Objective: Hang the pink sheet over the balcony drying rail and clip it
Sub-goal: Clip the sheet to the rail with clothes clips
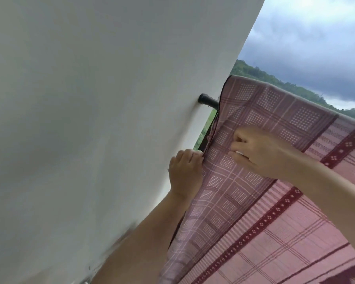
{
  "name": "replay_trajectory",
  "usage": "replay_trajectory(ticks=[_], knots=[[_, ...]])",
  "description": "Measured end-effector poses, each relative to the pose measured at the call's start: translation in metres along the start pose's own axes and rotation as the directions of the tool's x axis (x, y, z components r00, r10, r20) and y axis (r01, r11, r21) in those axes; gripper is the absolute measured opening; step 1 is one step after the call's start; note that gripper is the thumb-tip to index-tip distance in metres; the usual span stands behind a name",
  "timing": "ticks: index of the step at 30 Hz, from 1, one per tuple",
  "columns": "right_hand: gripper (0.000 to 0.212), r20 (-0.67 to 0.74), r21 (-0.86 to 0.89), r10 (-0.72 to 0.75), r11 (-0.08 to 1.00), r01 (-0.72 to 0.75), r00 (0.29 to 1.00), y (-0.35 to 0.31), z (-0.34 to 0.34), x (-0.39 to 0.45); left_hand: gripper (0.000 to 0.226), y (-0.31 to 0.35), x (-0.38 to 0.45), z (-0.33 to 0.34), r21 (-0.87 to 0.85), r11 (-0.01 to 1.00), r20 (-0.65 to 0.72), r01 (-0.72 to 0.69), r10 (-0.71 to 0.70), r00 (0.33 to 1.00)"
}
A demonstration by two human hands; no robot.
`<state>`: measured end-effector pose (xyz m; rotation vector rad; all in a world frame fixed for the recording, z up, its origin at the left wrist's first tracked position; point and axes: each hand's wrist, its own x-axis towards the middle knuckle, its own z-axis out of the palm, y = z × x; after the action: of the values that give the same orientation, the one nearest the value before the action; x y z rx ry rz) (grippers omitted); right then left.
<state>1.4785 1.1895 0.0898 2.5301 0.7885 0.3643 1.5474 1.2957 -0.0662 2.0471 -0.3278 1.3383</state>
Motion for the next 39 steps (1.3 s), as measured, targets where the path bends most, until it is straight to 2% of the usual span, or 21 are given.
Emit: replay_trajectory(ticks=[4, 5, 8, 12, 15, 17, 20, 23, 27, 31, 36, 38, 39], knots=[[0.036, 0.106, -0.054, 0.022, 0.998, -0.017, 0.994, -0.009, -0.016, 0.005, 0.028, -0.003, 0.001, -0.003, 0.022, 1.000, 0.001, 0.008, -0.008, 1.000], [0.034, 0.094, -0.020, 0.028, 0.999, -0.027, 0.995, -0.012, -0.019, 0.008, 0.029, -0.004, 0.001, -0.004, 0.023, 1.000, 0.013, 0.005, -0.005, 1.000], [0.049, 0.016, 0.149, 0.093, 0.984, -0.094, 0.996, -0.015, -0.028, 0.014, 0.029, -0.005, 0.000, -0.005, -0.012, 1.000, 0.045, 0.022, -0.021, 0.999], [0.036, -0.040, 0.032, 0.010, 0.999, -0.009, 0.999, -0.020, -0.031, 0.026, 0.031, -0.003, 0.001, -0.007, -0.065, 0.995, 0.071, 0.071, -0.066, 0.995], [0.030, 0.085, -0.153, 0.004, 0.988, 0.009, 0.996, -0.031, -0.037, 0.035, 0.030, -0.003, 0.002, -0.007, -0.090, 0.990, 0.087, 0.109, -0.101, 0.991], [0.023, 0.200, -0.276, -0.052, 0.955, 0.108, 0.978, -0.038, -0.039, 0.046, 0.030, -0.003, 0.002, -0.007, -0.120, 0.982, 0.105, 0.144, -0.132, 0.986], [0.018, 0.363, -0.319, -0.084, 0.925, 0.209, 0.928, -0.047, -0.043, 0.064, 0.031, -0.004, 0.004, -0.007, -0.144, 0.972, 0.122, 0.187, -0.170, 0.978], [0.024, 0.470, -0.406, -0.098, 0.859, 0.313, 0.877, -0.052, -0.043, 0.085, 0.032, -0.007, 0.005, -0.005, -0.172, 0.960, 0.124, 0.219, -0.200, 0.972], [0.032, 0.559, -0.446, 0.014, 0.848, 0.287, 0.829, -0.050, -0.036, 0.117, 0.028, -0.010, 0.005, -0.003, -0.185, 0.961, 0.080, 0.203, -0.192, 0.978], [0.036, 0.608, -0.443, 0.052, 0.850, 0.285, 0.792, -0.042, -0.030, 0.132, 0.010, -0.013, 0.006, -0.002, -0.201, 0.955, 0.086, 0.216, -0.203, 0.975], [0.037, 0.534, -0.342, 0.034, 0.923, 0.179, 0.845, -0.035, -0.023, 0.114, 0.022, -0.010, 0.012, -0.012, -0.320, 0.859, 0.310, 0.400, -0.303, 0.901], [0.037, 0.508, -0.356, 0.039, 0.919, 0.169, 0.860, -0.034, -0.022, 0.103, 0.019, -0.014, 0.009, -0.019, -0.401, 0.782, 0.342, 0.478, -0.356, 0.869], [0.035, 0.466, -0.384, 0.010, 0.903, 0.192, 0.885, -0.034, -0.020, 0.098, 0.018, -0.020, 0.005, -0.021, -0.433, 0.712, 0.381, 0.553, -0.411, 0.828]])
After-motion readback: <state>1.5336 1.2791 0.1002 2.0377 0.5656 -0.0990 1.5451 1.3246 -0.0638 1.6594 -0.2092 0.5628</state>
